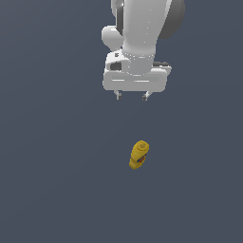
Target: Pick up the object and move it to a goal position.
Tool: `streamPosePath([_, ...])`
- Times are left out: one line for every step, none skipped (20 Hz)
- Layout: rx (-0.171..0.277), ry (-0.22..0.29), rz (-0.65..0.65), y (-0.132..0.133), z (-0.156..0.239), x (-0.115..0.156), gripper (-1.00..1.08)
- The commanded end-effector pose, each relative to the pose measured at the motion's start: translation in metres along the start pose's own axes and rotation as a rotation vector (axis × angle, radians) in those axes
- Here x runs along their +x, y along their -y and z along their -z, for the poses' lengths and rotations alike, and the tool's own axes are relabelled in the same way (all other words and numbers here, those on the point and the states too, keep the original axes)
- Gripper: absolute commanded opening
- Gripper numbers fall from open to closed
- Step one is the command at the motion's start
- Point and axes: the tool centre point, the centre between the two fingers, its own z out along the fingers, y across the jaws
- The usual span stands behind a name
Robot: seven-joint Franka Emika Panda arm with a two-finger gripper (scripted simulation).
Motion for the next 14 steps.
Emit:
streamPosePath([0.005,0.001,-0.046,0.002,-0.003,0.008,1.00])
streamPosePath([0.007,0.001,-0.067,0.003,-0.005,0.011,1.00])
streamPosePath([0.010,0.001,-0.090,0.004,-0.007,0.015,1.00])
streamPosePath([0.012,0.002,-0.114,0.005,-0.009,0.019,1.00])
streamPosePath([0.014,0.002,-0.139,0.007,-0.011,0.023,1.00])
streamPosePath([0.017,0.002,-0.165,0.008,-0.013,0.027,1.00])
streamPosePath([0.019,0.003,-0.192,0.009,-0.015,0.031,1.00])
streamPosePath([0.021,0.004,-0.218,0.010,-0.018,0.036,1.00])
streamPosePath([0.023,0.004,-0.244,0.012,-0.020,0.040,1.00])
streamPosePath([0.025,0.005,-0.271,0.013,-0.023,0.044,1.00])
streamPosePath([0.027,0.005,-0.297,0.014,-0.025,0.048,1.00])
streamPosePath([0.028,0.006,-0.323,0.016,-0.028,0.052,1.00])
streamPosePath([0.030,0.007,-0.349,0.017,-0.030,0.056,1.00])
streamPosePath([0.031,0.007,-0.376,0.018,-0.033,0.060,1.00])
